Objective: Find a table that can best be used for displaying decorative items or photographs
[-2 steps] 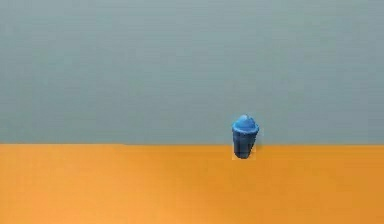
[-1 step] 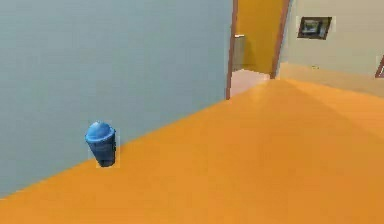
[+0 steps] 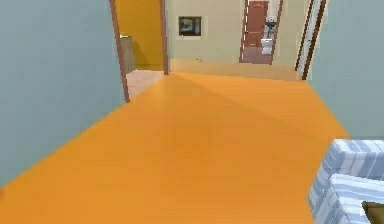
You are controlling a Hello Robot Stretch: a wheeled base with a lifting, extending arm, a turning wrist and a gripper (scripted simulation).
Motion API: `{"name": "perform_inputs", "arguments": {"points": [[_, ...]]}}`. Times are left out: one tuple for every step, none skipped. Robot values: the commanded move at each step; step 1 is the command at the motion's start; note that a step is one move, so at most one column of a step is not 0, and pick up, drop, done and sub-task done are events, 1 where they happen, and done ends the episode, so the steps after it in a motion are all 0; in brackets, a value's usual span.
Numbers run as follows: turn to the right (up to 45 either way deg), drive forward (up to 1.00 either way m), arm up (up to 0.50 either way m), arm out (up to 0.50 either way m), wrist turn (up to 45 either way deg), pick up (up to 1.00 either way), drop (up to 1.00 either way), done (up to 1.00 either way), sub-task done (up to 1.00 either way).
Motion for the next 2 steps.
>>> {"name": "perform_inputs", "arguments": {"points": [[0.0,0.05,0.0,0.0,0.0,0.0,0.0,0.0,0.0],[45.0,0.0,0.0,0.0,0.0,0.0,0.0,0.0,0.0]]}}
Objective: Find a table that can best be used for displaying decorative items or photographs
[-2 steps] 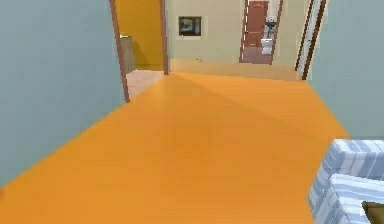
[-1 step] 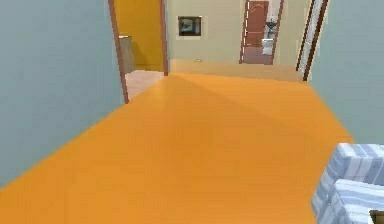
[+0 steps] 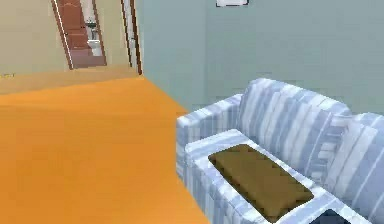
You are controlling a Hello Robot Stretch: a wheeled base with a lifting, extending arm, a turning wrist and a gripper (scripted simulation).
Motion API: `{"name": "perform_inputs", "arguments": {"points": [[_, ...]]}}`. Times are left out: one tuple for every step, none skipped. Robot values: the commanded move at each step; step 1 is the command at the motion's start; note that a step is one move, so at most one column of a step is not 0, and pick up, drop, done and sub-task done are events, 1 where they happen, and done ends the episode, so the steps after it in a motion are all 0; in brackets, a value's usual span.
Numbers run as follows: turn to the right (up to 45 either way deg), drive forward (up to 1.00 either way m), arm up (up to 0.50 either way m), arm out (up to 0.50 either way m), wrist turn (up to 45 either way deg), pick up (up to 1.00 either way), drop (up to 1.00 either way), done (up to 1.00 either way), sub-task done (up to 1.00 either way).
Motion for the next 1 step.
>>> {"name": "perform_inputs", "arguments": {"points": [[45.0,0.0,0.0,0.0,0.0,0.0,0.0,0.0,0.0]]}}
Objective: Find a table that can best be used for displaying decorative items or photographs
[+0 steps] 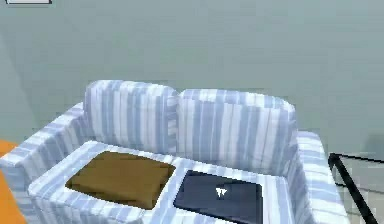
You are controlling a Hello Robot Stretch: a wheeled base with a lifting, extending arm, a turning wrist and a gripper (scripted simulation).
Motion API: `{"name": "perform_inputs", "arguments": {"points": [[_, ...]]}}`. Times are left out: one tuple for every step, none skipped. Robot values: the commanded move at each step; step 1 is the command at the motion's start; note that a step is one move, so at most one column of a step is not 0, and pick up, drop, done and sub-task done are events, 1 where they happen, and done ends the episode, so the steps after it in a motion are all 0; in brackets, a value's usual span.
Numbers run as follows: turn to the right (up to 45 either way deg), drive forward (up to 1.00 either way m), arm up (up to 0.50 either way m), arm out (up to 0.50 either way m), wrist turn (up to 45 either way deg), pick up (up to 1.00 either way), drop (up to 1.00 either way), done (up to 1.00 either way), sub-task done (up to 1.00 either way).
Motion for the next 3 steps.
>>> {"name": "perform_inputs", "arguments": {"points": [[45.0,0.0,0.0,0.0,0.0,0.0,0.0,0.0,0.0],[21.0,0.0,0.0,0.0,0.0,0.0,0.0,0.0,0.0],[0.0,0.0,0.0,0.0,0.0,0.0,0.0,1.0,0.0]]}}
